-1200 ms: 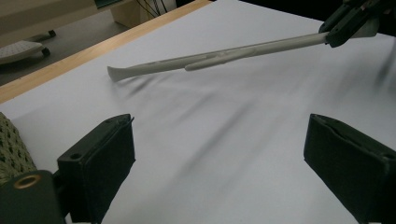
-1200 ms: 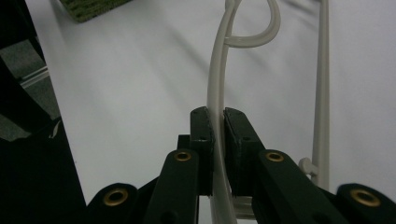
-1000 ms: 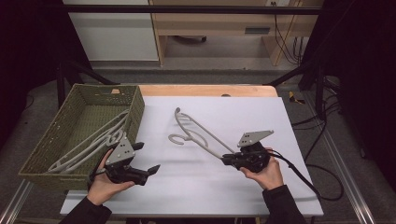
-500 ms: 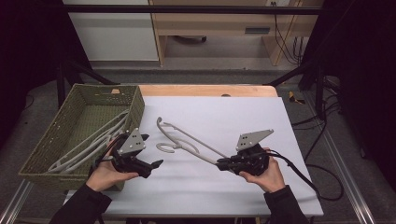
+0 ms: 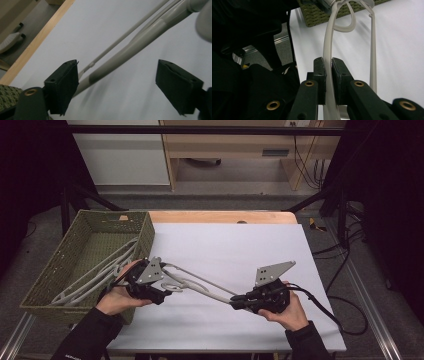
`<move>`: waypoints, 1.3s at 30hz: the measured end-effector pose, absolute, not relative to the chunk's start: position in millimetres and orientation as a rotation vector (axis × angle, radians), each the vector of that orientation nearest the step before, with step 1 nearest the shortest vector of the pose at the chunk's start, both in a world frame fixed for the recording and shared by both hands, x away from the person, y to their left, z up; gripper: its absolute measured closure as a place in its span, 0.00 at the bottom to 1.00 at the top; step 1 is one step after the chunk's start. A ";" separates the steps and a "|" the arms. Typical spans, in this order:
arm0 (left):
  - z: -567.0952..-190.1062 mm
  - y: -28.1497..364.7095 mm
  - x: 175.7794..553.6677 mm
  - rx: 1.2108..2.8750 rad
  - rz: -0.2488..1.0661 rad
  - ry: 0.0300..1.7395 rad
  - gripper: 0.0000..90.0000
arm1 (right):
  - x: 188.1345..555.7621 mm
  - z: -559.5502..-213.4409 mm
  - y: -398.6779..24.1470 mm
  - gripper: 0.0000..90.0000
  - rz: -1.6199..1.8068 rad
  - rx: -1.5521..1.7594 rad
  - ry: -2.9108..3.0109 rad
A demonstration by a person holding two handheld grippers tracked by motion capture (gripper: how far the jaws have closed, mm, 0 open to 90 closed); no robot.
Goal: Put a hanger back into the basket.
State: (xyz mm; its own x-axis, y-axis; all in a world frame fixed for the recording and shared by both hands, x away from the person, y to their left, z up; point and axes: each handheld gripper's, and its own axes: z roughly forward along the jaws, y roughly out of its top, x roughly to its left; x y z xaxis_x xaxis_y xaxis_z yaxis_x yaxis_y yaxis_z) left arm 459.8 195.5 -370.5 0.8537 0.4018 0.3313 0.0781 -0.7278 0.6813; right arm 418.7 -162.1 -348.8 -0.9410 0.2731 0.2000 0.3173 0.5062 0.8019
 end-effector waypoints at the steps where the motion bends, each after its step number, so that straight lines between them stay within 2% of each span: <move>1: -371.8 195.8 460.1 2.337 0.615 0.333 0.28 | 418.4 -348.7 -161.9 0.91 -1.448 -0.522 -2.684; 14: -376.4 190.6 462.7 2.394 0.626 0.314 0.64 | 415.0 -345.8 -165.4 0.91 -1.480 -0.474 -2.653; 19: -377.6 189.1 461.0 2.412 0.641 0.293 0.69 | 417.6 -344.8 -170.1 0.91 -1.506 -0.469 -2.636; 27: -377.1 189.4 459.8 2.416 0.620 0.279 0.71 | 423.1 -350.4 -175.9 0.90 -1.521 -0.467 -2.616; 36: -377.2 187.0 456.6 2.470 0.592 0.229 0.76 | 428.8 -355.1 -183.7 0.83 -1.543 -0.541 -2.683; 38: -374.4 188.4 455.8 2.473 0.562 0.239 0.87 | 430.7 -357.8 -187.5 0.84 -1.568 -0.587 -2.710; 39: -375.0 188.6 454.7 2.481 0.521 0.224 0.89 | 432.0 -359.1 -188.8 0.84 -1.564 -0.600 -2.706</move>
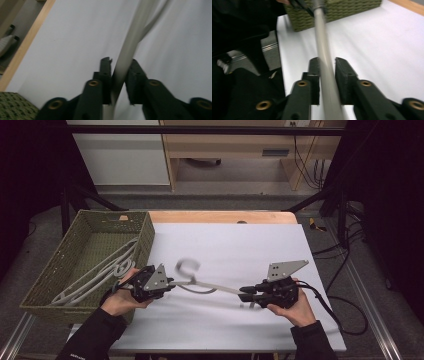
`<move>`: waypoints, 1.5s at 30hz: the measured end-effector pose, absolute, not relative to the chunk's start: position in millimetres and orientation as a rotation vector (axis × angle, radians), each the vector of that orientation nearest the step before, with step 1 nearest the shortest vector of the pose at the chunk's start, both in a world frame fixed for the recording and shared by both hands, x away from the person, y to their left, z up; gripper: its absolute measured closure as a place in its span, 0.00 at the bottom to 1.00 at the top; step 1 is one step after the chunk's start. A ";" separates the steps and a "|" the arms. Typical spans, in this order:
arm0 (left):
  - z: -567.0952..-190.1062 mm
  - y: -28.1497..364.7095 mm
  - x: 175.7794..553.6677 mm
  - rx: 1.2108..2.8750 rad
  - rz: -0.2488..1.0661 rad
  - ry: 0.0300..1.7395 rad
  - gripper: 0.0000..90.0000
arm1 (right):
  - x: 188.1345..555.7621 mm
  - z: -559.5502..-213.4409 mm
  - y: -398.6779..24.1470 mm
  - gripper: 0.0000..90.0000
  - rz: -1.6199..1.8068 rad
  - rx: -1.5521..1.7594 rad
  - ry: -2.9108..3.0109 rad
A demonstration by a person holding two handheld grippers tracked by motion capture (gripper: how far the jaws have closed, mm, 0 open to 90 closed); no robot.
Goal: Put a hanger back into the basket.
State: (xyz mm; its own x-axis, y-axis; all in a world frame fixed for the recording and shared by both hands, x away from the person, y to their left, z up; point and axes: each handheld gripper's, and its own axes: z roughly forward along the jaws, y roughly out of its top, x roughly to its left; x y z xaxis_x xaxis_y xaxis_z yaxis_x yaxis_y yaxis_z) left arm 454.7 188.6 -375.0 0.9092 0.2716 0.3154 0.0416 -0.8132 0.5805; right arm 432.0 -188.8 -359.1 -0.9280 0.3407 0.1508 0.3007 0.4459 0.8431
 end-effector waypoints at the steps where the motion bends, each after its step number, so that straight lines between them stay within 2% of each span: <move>1: -376.0 188.0 453.7 2.484 0.519 0.213 0.89 | 434.0 -361.6 -190.3 0.88 1.506 0.610 2.621; 7: -378.5 178.8 445.8 2.510 0.551 0.220 0.92 | 440.6 -368.5 -200.1 0.85 1.534 0.712 2.518; 20: -374.4 165.9 438.5 2.494 0.657 0.466 0.92 | 440.4 -364.3 -217.2 0.42 1.557 0.893 2.204; 30: -353.8 168.8 447.1 2.383 0.705 0.649 0.92 | 436.4 -371.5 -239.3 0.18 1.532 1.011 2.045; 38: -321.1 175.0 452.0 2.314 0.765 0.703 0.92 | 433.7 -378.8 -247.1 0.08 1.477 1.074 2.012; 45: -290.2 192.3 455.1 2.246 0.820 0.756 0.92 | 434.3 -384.7 -251.0 0.06 1.446 1.101 2.010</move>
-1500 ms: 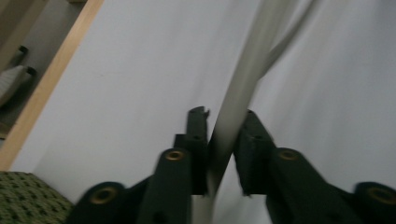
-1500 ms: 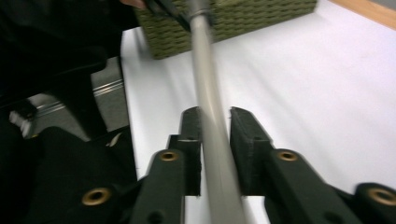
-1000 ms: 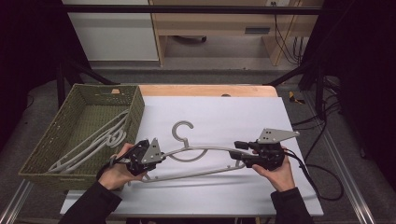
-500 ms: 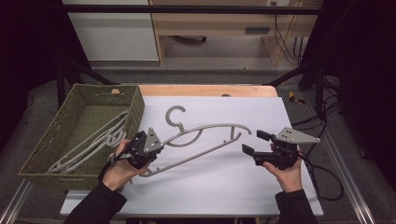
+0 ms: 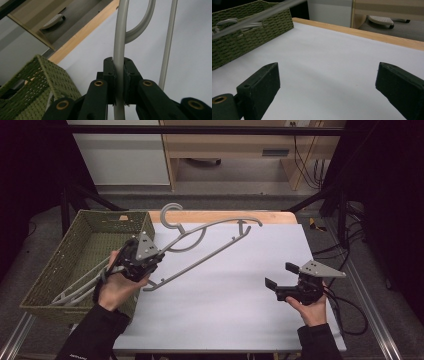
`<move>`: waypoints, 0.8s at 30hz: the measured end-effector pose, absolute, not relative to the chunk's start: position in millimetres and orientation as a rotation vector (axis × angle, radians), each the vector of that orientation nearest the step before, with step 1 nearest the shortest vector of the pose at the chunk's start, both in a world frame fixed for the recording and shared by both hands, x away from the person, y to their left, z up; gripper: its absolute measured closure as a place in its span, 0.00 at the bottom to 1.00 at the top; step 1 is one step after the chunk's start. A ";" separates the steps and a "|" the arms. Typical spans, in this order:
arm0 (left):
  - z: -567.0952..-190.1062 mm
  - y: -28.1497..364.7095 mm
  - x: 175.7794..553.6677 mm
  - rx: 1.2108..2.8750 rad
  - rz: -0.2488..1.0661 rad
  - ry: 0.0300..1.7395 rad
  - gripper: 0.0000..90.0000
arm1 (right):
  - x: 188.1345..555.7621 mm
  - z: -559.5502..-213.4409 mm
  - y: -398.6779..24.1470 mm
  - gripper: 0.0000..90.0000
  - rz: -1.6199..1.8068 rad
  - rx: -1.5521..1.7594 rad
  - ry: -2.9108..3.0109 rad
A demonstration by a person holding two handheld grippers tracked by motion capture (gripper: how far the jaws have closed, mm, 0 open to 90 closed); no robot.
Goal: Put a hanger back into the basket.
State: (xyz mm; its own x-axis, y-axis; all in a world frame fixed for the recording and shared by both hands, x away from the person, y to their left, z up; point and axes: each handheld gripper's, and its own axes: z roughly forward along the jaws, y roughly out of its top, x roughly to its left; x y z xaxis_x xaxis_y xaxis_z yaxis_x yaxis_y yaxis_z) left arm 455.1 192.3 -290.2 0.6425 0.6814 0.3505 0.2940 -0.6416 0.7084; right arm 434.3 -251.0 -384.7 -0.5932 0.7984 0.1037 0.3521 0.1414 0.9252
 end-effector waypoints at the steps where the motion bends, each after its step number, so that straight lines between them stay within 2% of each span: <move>1: -287.3 195.0 454.8 2.243 0.824 0.759 0.92 | 434.3 -385.4 -251.2 0.06 1.452 1.108 2.008; 11: -257.3 248.3 456.5 2.156 0.954 0.868 0.92 | 435.3 -389.9 -252.8 0.05 1.410 1.123 2.011; 24: -258.8 325.8 460.9 2.075 1.076 1.064 0.92 | 436.0 -391.3 -252.7 0.05 1.395 1.140 2.012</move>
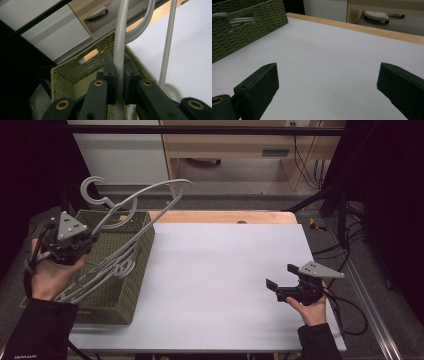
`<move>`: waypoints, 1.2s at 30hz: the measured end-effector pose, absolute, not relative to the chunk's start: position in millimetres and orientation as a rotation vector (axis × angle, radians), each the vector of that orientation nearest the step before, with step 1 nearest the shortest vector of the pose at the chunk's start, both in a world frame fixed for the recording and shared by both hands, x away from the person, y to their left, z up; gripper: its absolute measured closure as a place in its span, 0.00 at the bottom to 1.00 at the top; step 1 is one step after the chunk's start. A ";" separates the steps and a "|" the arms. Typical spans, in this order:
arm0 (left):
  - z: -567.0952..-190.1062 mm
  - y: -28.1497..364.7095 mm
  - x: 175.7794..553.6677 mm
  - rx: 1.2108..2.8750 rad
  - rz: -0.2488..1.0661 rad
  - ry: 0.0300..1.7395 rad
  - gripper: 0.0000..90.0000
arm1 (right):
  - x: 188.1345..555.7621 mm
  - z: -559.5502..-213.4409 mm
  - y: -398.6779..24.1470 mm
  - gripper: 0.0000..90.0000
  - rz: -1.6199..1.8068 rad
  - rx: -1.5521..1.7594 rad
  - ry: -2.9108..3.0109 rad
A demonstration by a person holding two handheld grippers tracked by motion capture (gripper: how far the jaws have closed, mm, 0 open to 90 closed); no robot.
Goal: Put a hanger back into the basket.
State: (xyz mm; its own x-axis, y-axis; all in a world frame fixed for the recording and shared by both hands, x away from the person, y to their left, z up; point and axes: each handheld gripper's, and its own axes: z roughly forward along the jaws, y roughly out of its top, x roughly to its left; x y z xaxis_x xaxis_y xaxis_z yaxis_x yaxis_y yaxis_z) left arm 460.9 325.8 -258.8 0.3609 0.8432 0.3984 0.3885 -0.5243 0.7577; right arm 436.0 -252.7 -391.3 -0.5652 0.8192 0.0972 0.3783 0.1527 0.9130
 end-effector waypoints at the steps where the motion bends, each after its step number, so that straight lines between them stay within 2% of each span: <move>1: -261.0 333.6 461.7 2.068 1.085 1.085 0.92 | 436.1 -391.5 -252.6 0.04 1.395 1.141 2.013; 15: -292.0 402.1 463.4 2.033 1.114 1.248 0.92 | 436.7 -392.9 -251.5 0.03 1.372 1.146 2.020; 31: -333.0 424.8 472.7 2.199 1.172 1.312 0.92 | 437.8 -394.3 -249.9 0.03 1.363 1.146 2.029; 36: -343.5 429.7 473.7 2.205 1.174 1.323 0.92 | 437.9 -394.6 -249.6 0.03 1.363 1.143 2.034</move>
State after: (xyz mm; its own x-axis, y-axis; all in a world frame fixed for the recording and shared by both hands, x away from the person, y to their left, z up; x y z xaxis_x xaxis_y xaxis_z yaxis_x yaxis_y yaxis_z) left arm 473.7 429.7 -343.5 0.2360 0.8407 0.4874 0.5839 -0.5236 0.6204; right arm 437.9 -249.6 -394.6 -0.5638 0.8214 0.0863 0.3919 0.1742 0.9034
